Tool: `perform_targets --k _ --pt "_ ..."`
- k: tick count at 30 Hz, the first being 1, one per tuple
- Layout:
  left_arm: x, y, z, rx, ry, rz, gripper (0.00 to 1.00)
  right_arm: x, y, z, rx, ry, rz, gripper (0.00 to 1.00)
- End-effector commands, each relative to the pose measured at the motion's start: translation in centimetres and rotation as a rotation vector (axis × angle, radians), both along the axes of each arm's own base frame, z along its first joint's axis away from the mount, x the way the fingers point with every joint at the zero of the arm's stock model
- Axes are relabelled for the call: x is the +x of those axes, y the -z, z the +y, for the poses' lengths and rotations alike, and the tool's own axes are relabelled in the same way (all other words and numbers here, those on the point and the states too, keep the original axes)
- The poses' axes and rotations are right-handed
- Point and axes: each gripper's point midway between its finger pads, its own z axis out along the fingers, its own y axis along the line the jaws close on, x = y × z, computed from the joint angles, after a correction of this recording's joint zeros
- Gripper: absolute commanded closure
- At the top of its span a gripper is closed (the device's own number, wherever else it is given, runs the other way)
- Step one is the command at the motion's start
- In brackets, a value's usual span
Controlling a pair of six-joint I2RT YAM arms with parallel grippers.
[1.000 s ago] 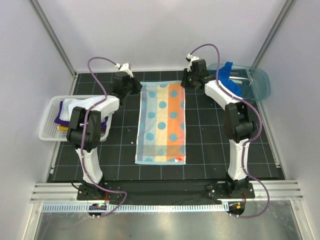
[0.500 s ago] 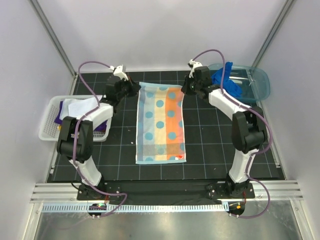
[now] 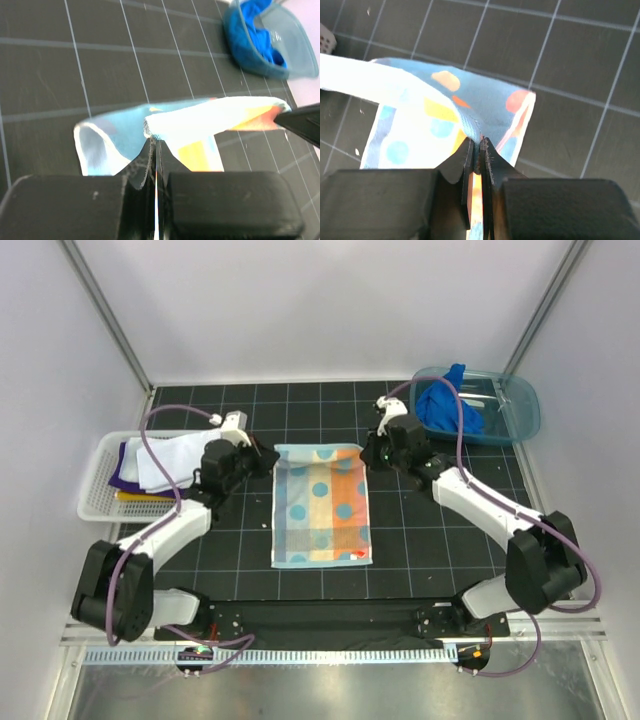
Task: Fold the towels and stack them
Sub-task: Fold the towel
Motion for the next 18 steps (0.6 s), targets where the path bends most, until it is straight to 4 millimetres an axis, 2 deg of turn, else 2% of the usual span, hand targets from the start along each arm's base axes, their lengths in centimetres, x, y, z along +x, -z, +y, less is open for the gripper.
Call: perform_targets --k 1,2,4,5,13,18 --pt "-1.6 -1.4 0.3 -0.018 -0.019 -0.041 1.00 -1.5 -1.6 -0.2 0.019 0.039 -0.056 0.99" --pt "-2.3 -0.6 0.4 -0.010 -0.018 -0.022 1.00 -2.2 -0.8 -0.3 0.012 0.035 -0.041 0.99" --pt "-3.3 -1.2 0.5 -0.012 -0.019 -0.036 1.00 -3.3 -1.1 -0.3 0.023 0.027 -0.047 0.99" --pt "-3.8 -0.3 0.7 -0.002 -0.019 -0.012 1.00 -4.0 -0.4 -0.3 0.020 0.023 -0.033 0.99" --pt "-7.0 -1.2 1.1 0.002 0.001 -0.024 1.00 -7.5 -1.3 -0.2 0.064 -0.007 -0.047 0.99" --pt "-8.9 -0.5 0.5 -0.016 0.036 -0.010 1.00 -8.8 -0.8 -0.2 0.076 -0.021 -0.027 0.99"
